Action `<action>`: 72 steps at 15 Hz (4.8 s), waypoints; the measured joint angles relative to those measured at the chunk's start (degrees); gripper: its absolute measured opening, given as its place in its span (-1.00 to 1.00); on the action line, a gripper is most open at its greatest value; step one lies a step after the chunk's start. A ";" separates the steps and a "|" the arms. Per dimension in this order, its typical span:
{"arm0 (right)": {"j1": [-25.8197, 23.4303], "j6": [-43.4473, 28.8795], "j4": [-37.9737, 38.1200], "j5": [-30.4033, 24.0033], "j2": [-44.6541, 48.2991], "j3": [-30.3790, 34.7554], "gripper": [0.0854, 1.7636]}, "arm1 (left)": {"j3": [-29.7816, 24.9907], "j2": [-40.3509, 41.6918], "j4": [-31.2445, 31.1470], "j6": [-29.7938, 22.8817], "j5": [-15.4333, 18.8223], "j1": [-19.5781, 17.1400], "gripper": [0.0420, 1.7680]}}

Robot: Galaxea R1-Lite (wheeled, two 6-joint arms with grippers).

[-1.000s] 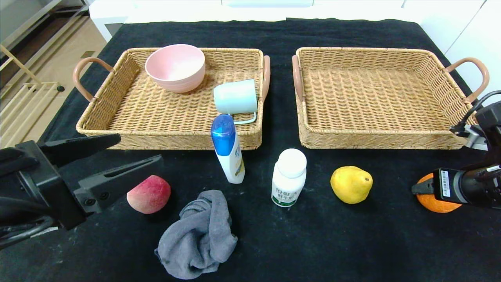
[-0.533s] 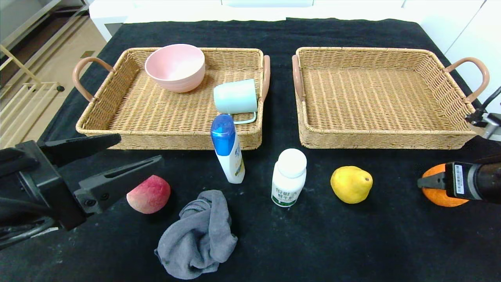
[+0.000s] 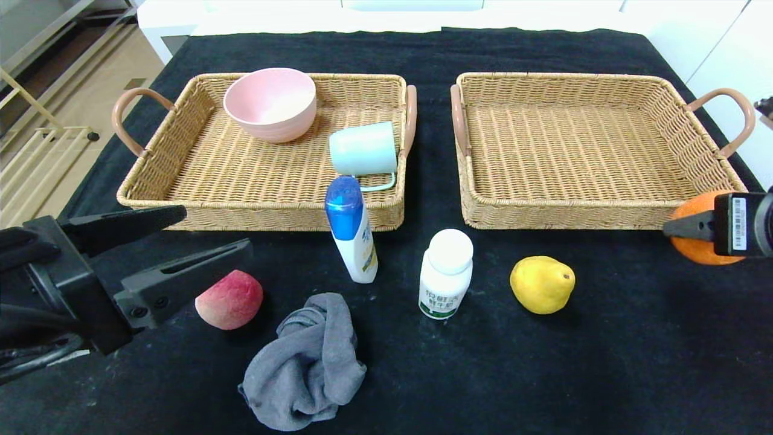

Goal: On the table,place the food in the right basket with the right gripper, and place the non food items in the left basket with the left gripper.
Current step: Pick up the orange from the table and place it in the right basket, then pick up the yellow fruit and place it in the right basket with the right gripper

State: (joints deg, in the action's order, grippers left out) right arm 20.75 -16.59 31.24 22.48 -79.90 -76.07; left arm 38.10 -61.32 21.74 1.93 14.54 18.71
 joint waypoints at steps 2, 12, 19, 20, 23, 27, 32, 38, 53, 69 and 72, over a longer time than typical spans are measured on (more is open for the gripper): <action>0.28 1.07 -0.11 0.32 -2.13 -4.13 0.34 | 0.02 0.00 0.04 0.07 -0.02 0.00 1.00; -3.67 3.91 -7.68 -0.40 -20.85 -24.65 0.34 | -0.73 0.13 0.61 1.65 0.30 0.00 1.00; -4.11 4.08 -9.14 -0.62 -28.61 -33.00 0.34 | -1.02 0.46 0.22 2.45 0.33 0.09 1.00; -4.07 4.11 -9.17 -1.06 -29.26 -33.49 0.34 | -1.02 0.49 0.32 2.39 0.33 0.09 1.00; -3.80 4.13 -10.28 -1.15 -30.66 -34.10 0.34 | -1.02 0.62 0.43 2.34 0.30 0.09 1.00; -3.41 4.85 -10.54 -1.23 -31.16 -34.13 0.53 | -1.02 0.71 0.09 2.36 0.30 0.09 1.00; -3.45 5.05 -10.39 -1.26 -30.83 -33.90 0.71 | -1.16 0.73 0.01 2.36 0.22 0.09 1.00; -1.40 5.00 -9.58 -1.21 -28.06 -32.61 0.83 | -1.35 0.73 0.01 2.45 0.22 0.27 1.00; 18.75 -9.67 8.08 -0.38 -11.51 -12.61 0.92 | -1.35 0.73 -0.16 2.54 0.12 0.28 1.00; 21.20 -14.58 6.96 3.10 -17.70 -8.30 0.92 | -1.35 0.73 -0.10 2.71 0.06 0.27 1.00; 20.57 -14.58 5.63 2.88 -19.08 -8.30 0.93 | -1.35 0.73 -0.07 2.93 0.06 0.28 1.00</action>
State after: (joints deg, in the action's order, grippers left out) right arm 41.31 -31.17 36.88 25.36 -98.98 -84.37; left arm 36.74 -60.59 21.66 4.85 14.60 18.99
